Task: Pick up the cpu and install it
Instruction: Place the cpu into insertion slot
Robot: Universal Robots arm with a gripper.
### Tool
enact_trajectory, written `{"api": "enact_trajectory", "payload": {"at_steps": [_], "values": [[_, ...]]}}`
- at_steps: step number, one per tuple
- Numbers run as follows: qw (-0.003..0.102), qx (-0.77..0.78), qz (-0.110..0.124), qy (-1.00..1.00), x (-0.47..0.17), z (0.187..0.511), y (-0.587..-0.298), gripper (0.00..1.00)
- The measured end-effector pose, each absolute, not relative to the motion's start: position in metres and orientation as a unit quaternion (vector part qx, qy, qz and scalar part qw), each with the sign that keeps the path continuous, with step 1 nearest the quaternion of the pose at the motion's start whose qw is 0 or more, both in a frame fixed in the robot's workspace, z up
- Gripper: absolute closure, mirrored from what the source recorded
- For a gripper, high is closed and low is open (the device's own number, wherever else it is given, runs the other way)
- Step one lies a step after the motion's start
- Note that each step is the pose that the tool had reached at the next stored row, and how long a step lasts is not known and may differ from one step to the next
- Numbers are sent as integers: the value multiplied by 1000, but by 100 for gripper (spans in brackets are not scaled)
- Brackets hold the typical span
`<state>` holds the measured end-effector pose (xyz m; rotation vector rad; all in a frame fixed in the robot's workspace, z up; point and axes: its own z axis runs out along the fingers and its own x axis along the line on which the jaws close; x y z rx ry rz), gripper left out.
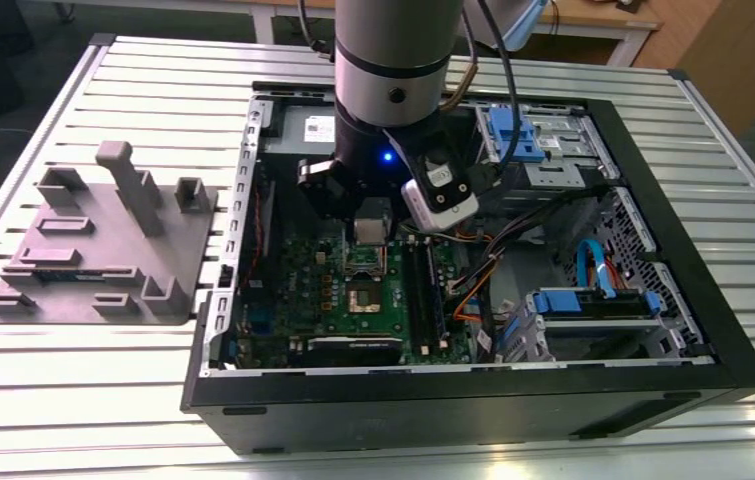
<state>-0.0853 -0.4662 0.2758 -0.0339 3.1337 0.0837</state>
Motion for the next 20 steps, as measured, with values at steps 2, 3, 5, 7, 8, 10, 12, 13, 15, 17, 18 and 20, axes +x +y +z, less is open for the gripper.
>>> {"api": "enact_trajectory", "payload": {"at_steps": [2,3,5,7,8,10,12,13,15,17,18,20], "values": [[3,-11,27,1000,-85,276,-466,53],[3,-11,27,1000,-85,276,-466,53],[3,-11,27,1000,-85,276,-466,53],[3,-11,27,1000,-85,276,-466,53],[3,-11,27,1000,-85,276,-466,53],[3,-11,27,1000,-85,276,-466,53],[3,-11,27,1000,-85,274,-466,53],[3,-11,27,1000,-85,272,-466,53],[2,-11,26,1000,-85,269,-467,53],[2,-11,26,1000,-85,265,-471,53],[2,-11,26,1000,-85,264,-474,53],[2,-11,26,1000,-85,260,-479,53]]}}
